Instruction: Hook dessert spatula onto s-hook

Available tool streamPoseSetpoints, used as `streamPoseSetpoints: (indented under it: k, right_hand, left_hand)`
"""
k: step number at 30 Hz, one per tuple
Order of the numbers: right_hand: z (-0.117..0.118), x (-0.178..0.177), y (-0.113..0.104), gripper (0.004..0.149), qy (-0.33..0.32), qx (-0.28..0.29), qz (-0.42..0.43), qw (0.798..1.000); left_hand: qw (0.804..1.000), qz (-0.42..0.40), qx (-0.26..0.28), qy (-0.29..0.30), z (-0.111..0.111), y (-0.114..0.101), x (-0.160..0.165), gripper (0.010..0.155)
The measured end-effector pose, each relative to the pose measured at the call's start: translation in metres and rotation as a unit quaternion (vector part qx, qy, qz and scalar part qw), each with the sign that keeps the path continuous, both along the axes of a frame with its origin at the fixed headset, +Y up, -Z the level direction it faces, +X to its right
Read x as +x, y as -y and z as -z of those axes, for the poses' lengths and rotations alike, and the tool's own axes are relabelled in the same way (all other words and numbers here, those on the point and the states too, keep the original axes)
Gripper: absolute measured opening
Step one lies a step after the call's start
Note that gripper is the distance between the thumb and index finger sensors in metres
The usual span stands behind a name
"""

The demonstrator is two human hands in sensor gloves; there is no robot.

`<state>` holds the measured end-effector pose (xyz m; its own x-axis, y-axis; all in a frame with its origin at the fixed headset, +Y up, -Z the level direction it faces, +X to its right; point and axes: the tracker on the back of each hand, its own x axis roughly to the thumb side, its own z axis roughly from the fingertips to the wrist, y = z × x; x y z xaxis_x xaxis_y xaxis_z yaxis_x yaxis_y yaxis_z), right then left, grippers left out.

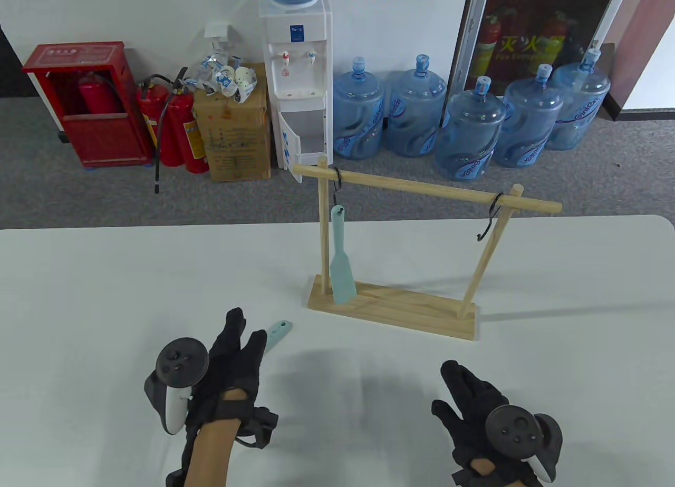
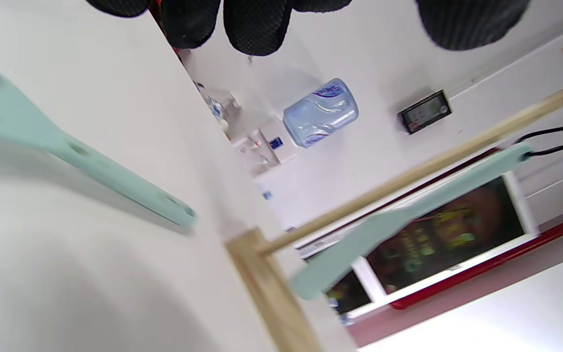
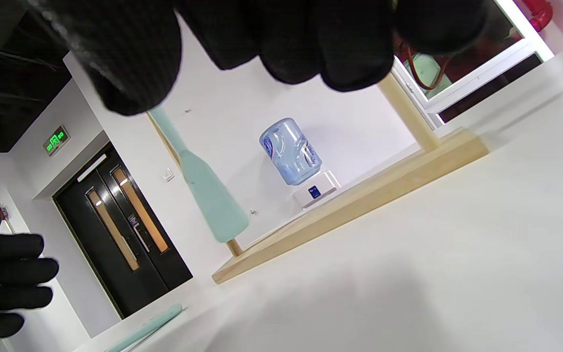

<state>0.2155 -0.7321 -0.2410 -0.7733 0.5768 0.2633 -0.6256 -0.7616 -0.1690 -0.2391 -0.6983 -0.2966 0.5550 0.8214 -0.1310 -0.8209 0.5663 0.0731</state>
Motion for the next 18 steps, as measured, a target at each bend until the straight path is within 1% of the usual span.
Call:
streamPoseSetpoints:
  k: [5, 11, 14, 18]
  right_hand:
    - [0.000, -0.001, 0.001, 0.069, -0.002, -0.003, -0.003, 1.000]
    - [0.001, -0.001, 0.001, 0.069, -0.001, -0.009, -0.004, 1.000]
    - [0.001, -0.001, 0.002, 0.069, -0.002, -0.012, -0.005, 1.000]
    - [0.001, -0.002, 0.002, 0.069, -0.003, -0.016, -0.006, 1.000]
  left_hand:
    - [0.997, 0.070, -0.035, -0.011, -0.004, 0.015, -0.017, 0.079]
    - [0.984, 0.157, -0.078, -0.025, -0.001, 0.041, -0.032, 0.076]
    - [0.978, 0.181, -0.103, -0.028, 0.003, 0.056, -0.036, 0.075]
    - [0.971, 0.188, -0.148, -0.023, 0.009, 0.075, -0.040, 0.073]
